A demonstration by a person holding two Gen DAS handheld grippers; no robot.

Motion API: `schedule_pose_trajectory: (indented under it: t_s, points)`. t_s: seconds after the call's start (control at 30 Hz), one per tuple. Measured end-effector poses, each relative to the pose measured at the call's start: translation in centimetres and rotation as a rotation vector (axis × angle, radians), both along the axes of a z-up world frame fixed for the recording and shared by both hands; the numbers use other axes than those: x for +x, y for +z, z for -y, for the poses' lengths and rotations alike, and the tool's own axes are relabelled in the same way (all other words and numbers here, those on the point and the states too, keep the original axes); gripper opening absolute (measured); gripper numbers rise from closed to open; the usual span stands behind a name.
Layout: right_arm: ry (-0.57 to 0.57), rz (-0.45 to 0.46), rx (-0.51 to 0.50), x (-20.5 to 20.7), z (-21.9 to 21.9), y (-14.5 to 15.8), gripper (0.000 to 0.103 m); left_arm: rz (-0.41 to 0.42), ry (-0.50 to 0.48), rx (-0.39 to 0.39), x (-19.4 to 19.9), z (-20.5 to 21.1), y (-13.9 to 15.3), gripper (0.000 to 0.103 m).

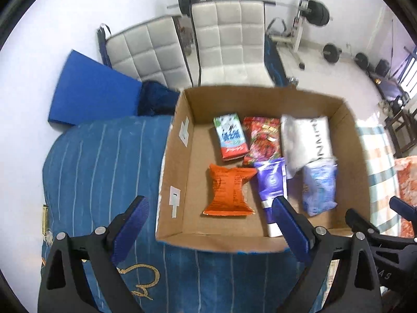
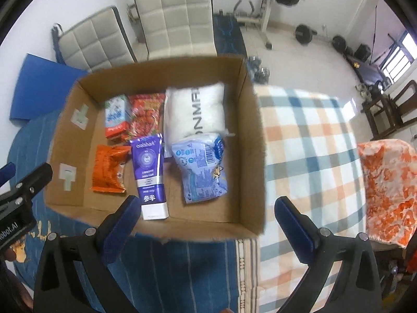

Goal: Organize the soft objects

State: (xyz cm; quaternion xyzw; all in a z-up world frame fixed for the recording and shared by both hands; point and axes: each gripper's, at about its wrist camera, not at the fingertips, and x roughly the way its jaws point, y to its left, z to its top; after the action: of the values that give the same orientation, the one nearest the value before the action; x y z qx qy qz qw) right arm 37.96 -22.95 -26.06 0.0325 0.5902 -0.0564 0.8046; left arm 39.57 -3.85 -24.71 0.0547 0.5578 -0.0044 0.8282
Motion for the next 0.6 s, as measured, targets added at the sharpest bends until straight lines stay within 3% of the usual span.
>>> schedule_pose_trajectory:
  t_s: [0.27,0.6]
  points:
    - [0.018,0.155,0.029,-9.1,0.6,9.8,0.103,0.138,-0.009,-0.007,-6.6,0.0,8.3,0.096]
    - [0.019,0.270,0.055,-19.3,0.8,19.7,0.103,0.278,-0.017,-0.092,-15.8,-0.8,18.8,0.096]
